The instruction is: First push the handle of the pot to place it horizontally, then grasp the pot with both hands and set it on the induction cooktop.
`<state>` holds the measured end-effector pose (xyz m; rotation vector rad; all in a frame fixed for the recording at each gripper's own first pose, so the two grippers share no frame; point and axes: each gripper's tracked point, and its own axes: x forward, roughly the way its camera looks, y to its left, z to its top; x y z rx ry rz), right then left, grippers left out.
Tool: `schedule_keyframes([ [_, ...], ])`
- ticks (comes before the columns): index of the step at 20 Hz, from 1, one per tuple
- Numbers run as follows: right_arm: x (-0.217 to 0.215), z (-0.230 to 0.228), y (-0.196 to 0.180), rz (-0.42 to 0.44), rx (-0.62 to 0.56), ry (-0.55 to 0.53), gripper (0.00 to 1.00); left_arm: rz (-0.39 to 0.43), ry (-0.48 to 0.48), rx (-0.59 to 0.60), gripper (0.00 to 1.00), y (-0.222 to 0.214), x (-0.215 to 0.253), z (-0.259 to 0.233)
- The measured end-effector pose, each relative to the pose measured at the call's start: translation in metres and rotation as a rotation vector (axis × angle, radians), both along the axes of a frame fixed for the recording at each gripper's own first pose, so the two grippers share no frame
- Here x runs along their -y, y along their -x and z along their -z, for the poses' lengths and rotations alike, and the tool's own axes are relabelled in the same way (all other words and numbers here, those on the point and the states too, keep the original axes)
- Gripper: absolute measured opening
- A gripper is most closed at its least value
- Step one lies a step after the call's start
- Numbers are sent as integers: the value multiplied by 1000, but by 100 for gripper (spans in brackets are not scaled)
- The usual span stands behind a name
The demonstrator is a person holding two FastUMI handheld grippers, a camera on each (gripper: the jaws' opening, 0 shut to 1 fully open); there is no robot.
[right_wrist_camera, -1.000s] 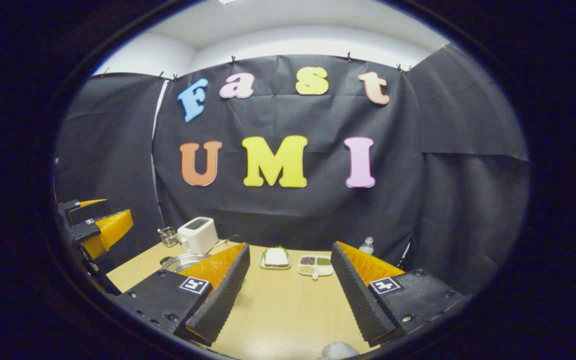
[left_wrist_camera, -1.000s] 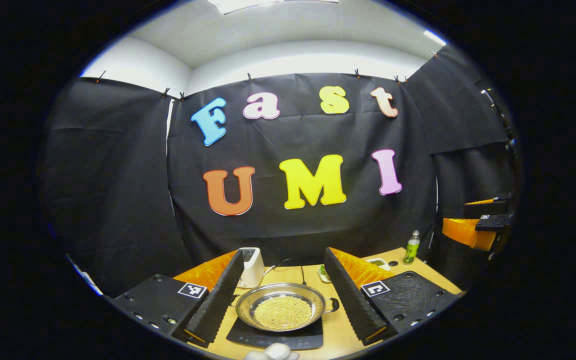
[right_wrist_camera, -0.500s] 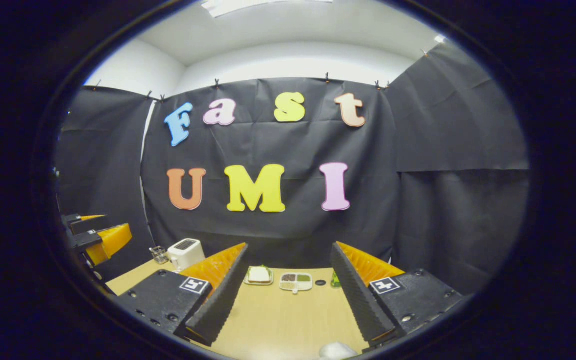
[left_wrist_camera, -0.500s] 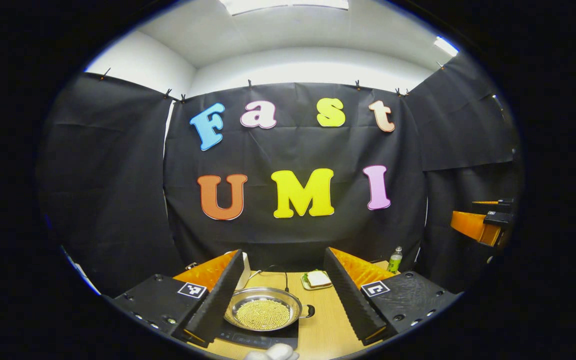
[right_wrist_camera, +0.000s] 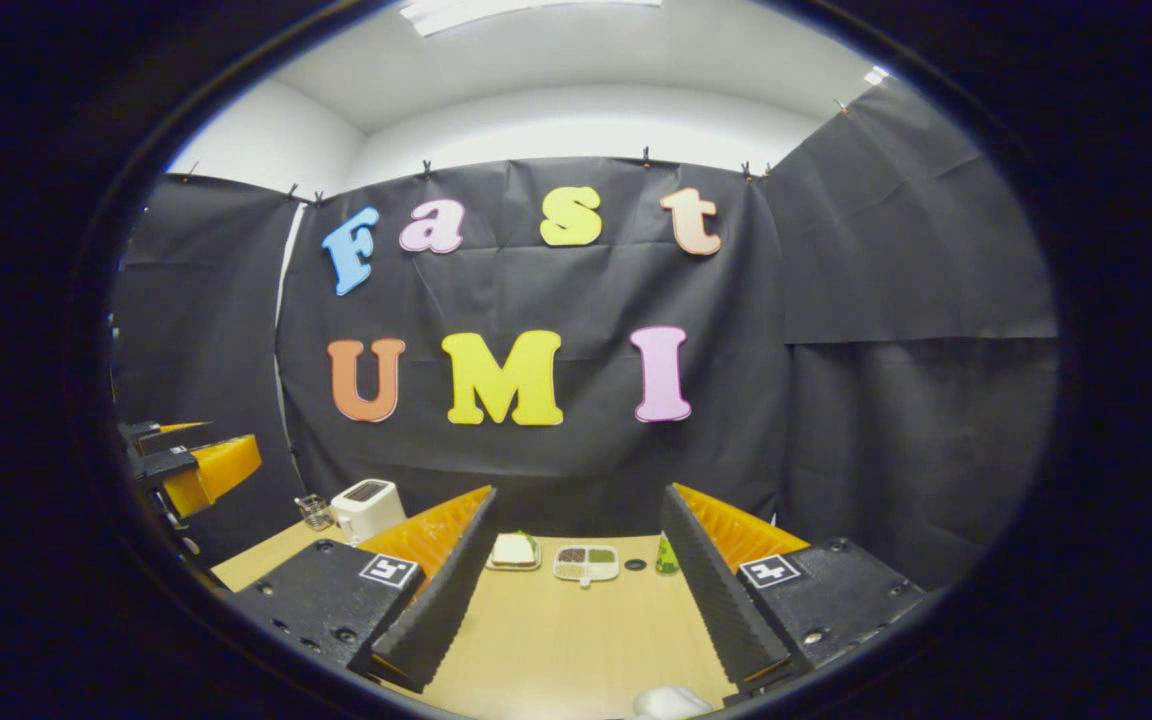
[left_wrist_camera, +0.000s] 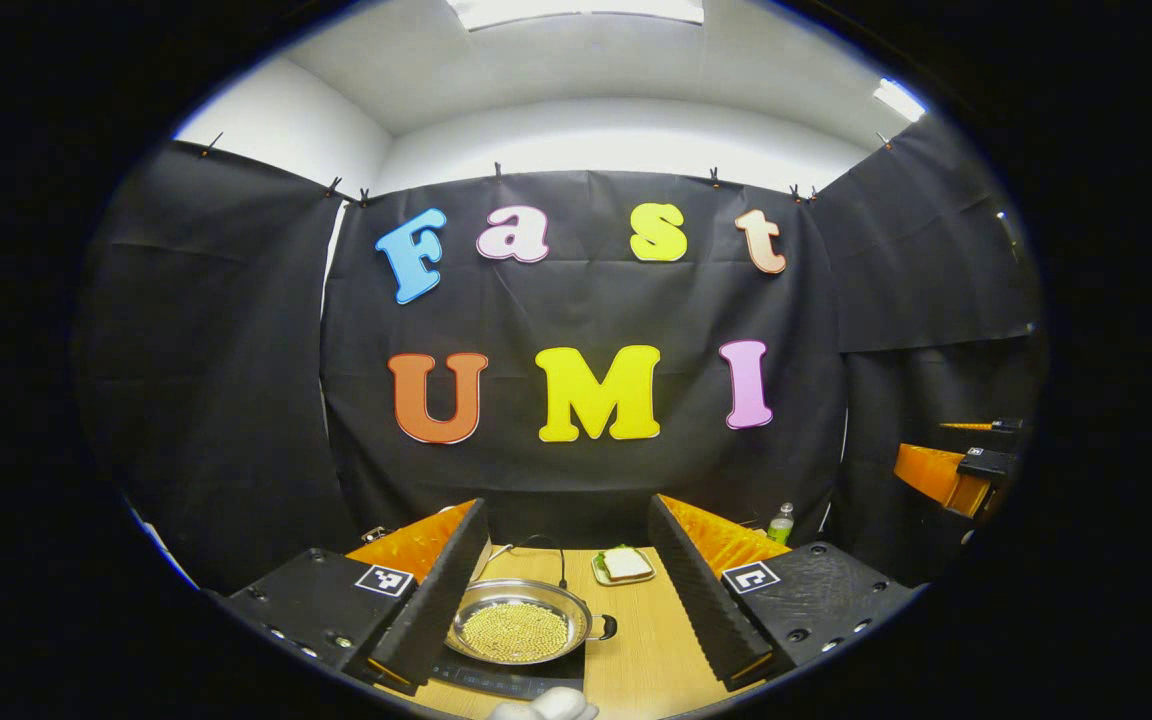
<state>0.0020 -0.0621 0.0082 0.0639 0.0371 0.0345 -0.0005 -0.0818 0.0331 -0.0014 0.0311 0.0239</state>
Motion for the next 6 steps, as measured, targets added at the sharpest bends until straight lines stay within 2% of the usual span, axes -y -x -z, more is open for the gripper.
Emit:
schedule_keyframes([
  [6, -1, -15, 2, 10, 43, 5, 100, -4, -1, 5, 96, -2, -5, -4],
])
